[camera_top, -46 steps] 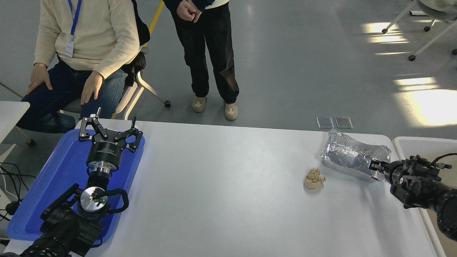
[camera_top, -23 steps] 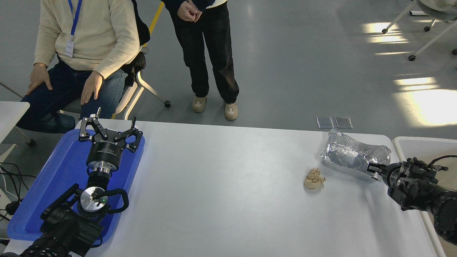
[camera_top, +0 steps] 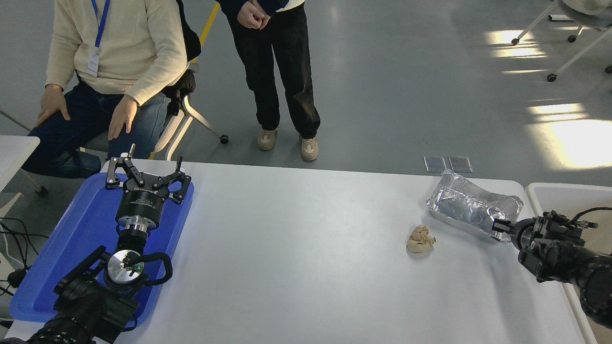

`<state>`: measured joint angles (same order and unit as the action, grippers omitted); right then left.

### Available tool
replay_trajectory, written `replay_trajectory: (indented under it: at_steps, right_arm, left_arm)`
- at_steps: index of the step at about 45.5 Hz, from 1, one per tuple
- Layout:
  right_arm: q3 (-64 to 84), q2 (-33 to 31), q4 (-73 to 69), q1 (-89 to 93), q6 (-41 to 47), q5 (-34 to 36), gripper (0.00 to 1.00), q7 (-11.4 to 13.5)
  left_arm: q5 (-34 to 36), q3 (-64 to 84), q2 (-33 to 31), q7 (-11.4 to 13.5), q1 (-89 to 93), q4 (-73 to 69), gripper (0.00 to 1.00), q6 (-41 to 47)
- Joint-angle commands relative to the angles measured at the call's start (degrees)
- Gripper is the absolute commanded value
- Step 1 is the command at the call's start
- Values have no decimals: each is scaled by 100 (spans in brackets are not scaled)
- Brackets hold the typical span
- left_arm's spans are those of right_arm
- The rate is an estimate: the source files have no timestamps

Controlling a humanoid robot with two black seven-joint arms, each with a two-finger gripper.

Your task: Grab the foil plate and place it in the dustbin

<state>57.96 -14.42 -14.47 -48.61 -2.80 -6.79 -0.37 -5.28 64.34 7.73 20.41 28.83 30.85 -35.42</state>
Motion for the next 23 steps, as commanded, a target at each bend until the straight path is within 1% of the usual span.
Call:
replay_trajectory:
  at_steps: [1,15,19,23]
  right_arm:
    - [-39,-25,-21,-78,77,-7,0,-94]
    - [-83,-96,-100,-526,490,-33,0,-279]
    - [-83,-245,-222,-807,710,-270,0,-332]
    - [-83,-420,-582,-1141,772,-437,0,-446]
  left_arm:
    - [1,0,0,6,0,0,100,0]
    - [1,0,0,-2,9,0,100,-9]
    - [1,0,0,-2,9,0,100,-9]
    - [1,0,0,-2,9,9,100,-9]
